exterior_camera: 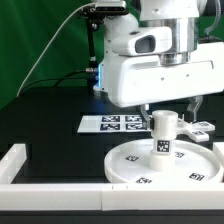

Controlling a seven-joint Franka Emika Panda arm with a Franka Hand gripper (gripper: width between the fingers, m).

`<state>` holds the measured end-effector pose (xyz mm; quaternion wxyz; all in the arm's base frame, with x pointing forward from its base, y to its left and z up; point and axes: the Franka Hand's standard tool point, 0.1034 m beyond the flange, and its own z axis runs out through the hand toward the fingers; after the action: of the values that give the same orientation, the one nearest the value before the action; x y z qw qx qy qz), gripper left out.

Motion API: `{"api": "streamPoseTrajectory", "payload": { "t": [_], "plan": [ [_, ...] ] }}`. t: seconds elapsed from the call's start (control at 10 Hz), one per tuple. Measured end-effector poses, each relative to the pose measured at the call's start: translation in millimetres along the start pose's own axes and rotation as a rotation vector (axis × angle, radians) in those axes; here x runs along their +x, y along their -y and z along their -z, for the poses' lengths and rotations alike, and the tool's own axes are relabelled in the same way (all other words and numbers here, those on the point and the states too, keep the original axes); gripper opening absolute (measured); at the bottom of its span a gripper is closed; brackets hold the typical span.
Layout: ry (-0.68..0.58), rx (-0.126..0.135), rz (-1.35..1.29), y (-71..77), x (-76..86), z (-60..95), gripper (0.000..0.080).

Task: Assemble round table

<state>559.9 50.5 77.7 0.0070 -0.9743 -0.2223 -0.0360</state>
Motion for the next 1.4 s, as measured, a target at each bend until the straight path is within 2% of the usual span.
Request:
{"api": "streamPoseTrajectory", "payload": {
  "t": [0.2,0.3,0.4,0.5,0.9,1.1,1.3,1.4],
  "plan": [
    [0.0,0.0,-0.014,-1.6,-0.3,0.0,0.0649],
    [0.0,0.0,-0.014,-2.0,-0.4,0.1,0.0534],
    [-0.001,-0.001,-0.054,-4.0,-1.0,0.2,0.0534],
    [-0.005,-0.004,-0.164,-5.3,-0.7,-0.2,0.0404],
    [-0.085,-0.021,-0.638,-11.4,1.6,-1.5,0.0404],
    [-0.091,0.001,-0.994,-13.8,-0.4,-1.8,0.0404],
    [-0.064,0.037,-1.358,-13.4,-3.6,-2.6,0.0406],
    [-0.062,0.044,-1.434,-14.1,-4.1,-2.9,0.0406]
  ]
}}
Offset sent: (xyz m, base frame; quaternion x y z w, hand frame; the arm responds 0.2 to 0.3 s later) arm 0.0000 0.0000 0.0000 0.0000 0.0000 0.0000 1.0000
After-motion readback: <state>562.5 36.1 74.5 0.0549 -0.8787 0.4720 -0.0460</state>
